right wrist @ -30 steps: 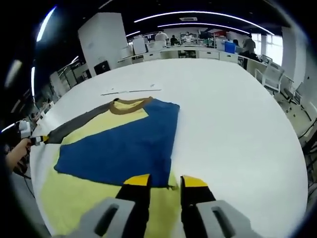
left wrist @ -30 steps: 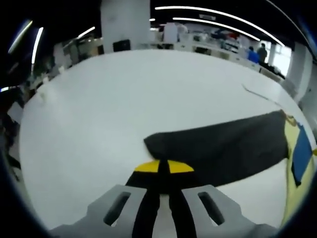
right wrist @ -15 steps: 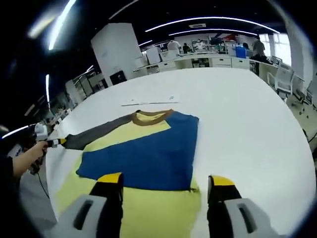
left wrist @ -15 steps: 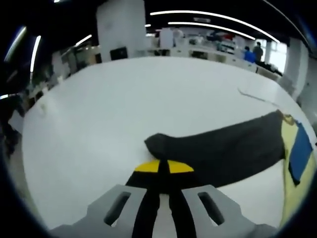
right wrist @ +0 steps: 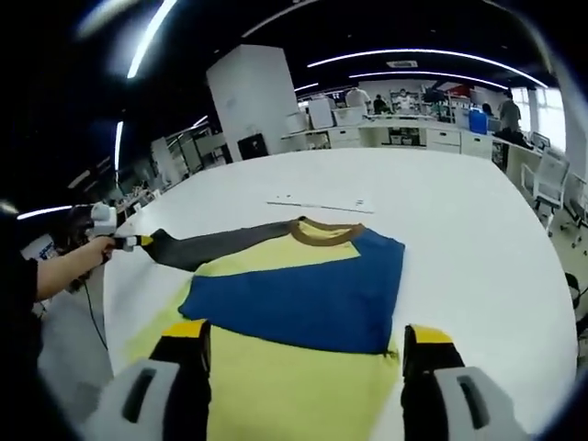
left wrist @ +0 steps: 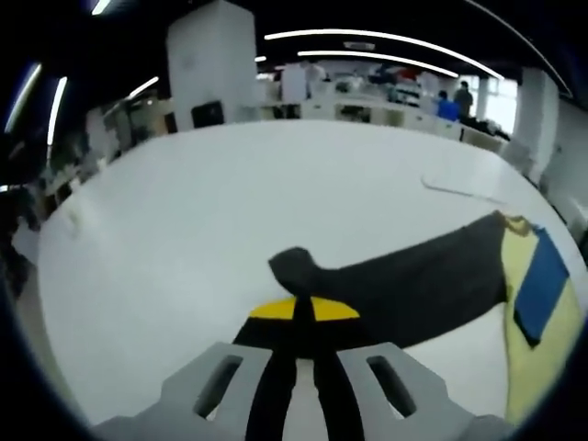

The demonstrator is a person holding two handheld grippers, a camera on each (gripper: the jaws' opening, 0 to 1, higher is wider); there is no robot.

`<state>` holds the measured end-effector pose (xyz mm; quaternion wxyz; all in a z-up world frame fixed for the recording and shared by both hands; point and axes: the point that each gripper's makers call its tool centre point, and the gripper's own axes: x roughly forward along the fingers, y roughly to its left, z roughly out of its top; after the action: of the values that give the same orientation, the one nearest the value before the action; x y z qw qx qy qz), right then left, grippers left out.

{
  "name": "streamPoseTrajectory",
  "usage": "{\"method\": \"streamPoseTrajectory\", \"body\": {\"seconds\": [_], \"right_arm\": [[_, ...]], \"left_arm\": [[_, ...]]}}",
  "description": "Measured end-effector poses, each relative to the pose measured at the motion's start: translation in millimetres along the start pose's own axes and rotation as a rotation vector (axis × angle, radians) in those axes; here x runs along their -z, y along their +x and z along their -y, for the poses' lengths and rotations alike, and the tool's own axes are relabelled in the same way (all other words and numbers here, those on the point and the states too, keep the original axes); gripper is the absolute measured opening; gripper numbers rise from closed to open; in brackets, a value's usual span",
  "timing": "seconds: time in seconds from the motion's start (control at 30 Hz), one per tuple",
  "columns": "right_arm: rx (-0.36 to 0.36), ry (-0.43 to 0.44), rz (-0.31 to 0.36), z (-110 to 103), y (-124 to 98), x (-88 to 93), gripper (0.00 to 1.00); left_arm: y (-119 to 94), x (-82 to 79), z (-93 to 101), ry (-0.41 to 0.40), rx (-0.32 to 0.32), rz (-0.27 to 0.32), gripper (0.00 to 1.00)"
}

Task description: Fold the garment on the visible template until the final outline fits inside the template.

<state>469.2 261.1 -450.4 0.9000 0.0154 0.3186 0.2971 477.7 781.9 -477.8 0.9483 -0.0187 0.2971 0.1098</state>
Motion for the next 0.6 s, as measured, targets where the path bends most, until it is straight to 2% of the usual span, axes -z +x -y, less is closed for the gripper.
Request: {"method": "streamPoseTrajectory", "body": {"seconds": [0.3, 0.6], "right_arm": [[-0.025, -0.028, 0.003, -17, -20, 1.1, 1.00], [-0.045, -0.048, 0.006, -29, -34, 0.8, 1.00]], "left_arm": [[-9, -16.7, 20.6, 0.013, 0.039, 0.041, 0.01], [-14, -37.4, 56.4, 0.021, 0.110, 0.077, 0.01]]}}
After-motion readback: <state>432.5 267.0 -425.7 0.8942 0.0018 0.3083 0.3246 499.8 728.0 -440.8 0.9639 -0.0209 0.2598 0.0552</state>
